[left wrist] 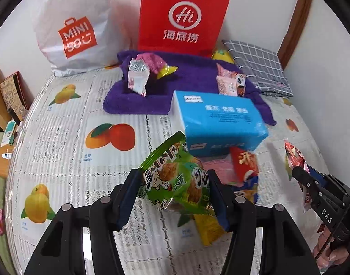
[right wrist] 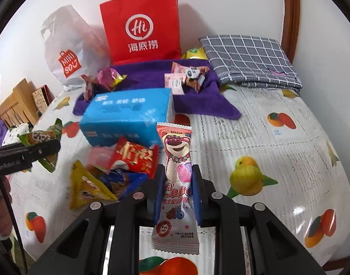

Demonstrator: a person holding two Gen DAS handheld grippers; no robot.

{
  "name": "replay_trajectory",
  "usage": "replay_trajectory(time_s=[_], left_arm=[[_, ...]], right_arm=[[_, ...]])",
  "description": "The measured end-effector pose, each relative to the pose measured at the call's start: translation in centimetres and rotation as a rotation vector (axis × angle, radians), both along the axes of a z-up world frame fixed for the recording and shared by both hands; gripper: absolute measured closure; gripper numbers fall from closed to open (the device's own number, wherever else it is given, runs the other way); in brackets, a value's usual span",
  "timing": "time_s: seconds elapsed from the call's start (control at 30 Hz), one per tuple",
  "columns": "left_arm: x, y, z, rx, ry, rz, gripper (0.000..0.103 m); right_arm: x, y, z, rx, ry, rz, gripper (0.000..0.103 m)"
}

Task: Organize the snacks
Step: 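Carry the strawberry-bear packet with the right tool while the left tool carries the green bag toward the towel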

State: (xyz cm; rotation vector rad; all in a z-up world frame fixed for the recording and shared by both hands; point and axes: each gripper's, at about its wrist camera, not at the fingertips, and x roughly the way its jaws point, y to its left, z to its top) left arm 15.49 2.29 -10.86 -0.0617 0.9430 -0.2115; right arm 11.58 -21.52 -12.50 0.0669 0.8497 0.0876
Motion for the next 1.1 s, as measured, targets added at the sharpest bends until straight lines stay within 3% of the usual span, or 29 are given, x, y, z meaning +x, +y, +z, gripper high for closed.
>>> replay_trajectory(time_s=[0.6, 1.1], left_arm=[[-0.2, -1.5, 4.7, -0.032, -0.058, -0.013, 0.046], [2.9, -2.1, 6.1, -0.054, -0.076, -0.024, 0.046]], right_arm=[[0.5, 1.2, 5.8, 0.011, -0.053, 0.027, 0.081], [4.6, 1.9, 7.6, 0.025, -0.072, 0.053, 0.081]])
